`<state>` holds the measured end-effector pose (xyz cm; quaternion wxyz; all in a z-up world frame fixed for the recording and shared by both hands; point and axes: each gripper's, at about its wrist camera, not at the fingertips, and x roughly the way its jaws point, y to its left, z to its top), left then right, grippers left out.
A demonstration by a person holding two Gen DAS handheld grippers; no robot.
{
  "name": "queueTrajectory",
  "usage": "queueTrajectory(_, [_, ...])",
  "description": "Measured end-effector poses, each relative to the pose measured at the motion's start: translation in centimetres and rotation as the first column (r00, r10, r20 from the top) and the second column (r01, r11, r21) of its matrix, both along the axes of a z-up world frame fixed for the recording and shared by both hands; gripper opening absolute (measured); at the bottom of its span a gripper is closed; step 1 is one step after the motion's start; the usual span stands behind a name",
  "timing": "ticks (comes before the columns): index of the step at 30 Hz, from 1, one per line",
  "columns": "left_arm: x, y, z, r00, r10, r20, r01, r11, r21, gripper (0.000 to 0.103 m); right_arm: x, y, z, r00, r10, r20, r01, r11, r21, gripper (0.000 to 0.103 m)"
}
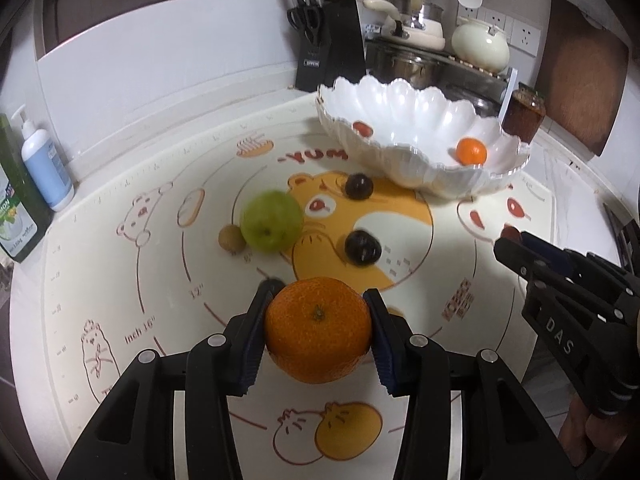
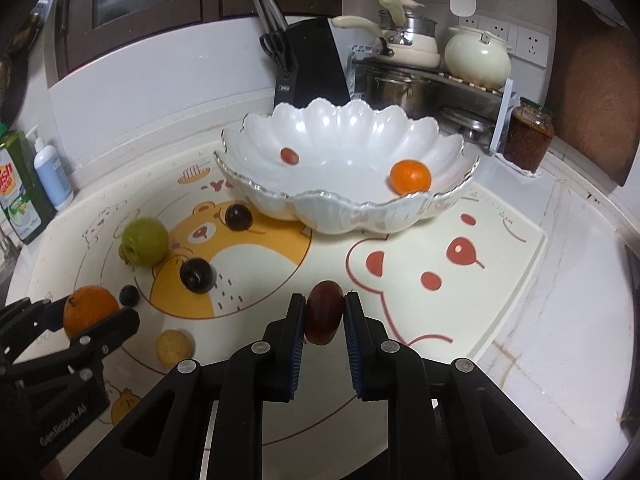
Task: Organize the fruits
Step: 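Carry the date and the orange with both tools over the white bowl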
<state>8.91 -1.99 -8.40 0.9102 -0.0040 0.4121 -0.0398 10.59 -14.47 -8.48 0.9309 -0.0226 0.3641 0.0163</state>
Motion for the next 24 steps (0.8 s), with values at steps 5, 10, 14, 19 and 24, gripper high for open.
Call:
queueTrajectory(5, [0.9, -0.3, 1.3, 1.000, -0.006, 0.028, 0.006, 1.000, -0.006, 0.046, 0.1, -0.5, 1.0, 1.000, -0.010, 0.018, 0.010, 1.000, 0.010, 0.021])
queueTrajectory(10, [1.9, -1.0, 2.5, 0.999, -0.023, 0.048, 0.024, 1.000, -0.014, 0.046, 0.3, -1.1, 1.9, 0.999, -0.024, 0.036, 0.024, 1.000, 0.015, 0.021])
queueTrajectory(14, [2.8, -1.6, 3.1, 0.998, -0.037, 0.058, 0.038, 0.999, -0.012, 0.046, 0.7, -1.8, 2.6, 0.998, -0.040, 0.047, 0.039, 0.999, 0.015, 0.021])
queueTrajectory(19, [4.1, -2.6, 3.8, 0.996, -0.061, 0.064, 0.061, 0.998, -0.005, 0.046, 1.3, -2.7, 3.4, 0.996, -0.056, 0.065, 0.055, 0.998, 0.016, 0.021])
queueTrajectory(24, [5.6, -3.5, 4.5, 0.994, -0.079, 0.072, 0.080, 0.997, -0.013, 0.046, 2.1, -3.7, 4.2, 0.994, -0.078, 0.073, 0.077, 0.997, 0.024, 0.021])
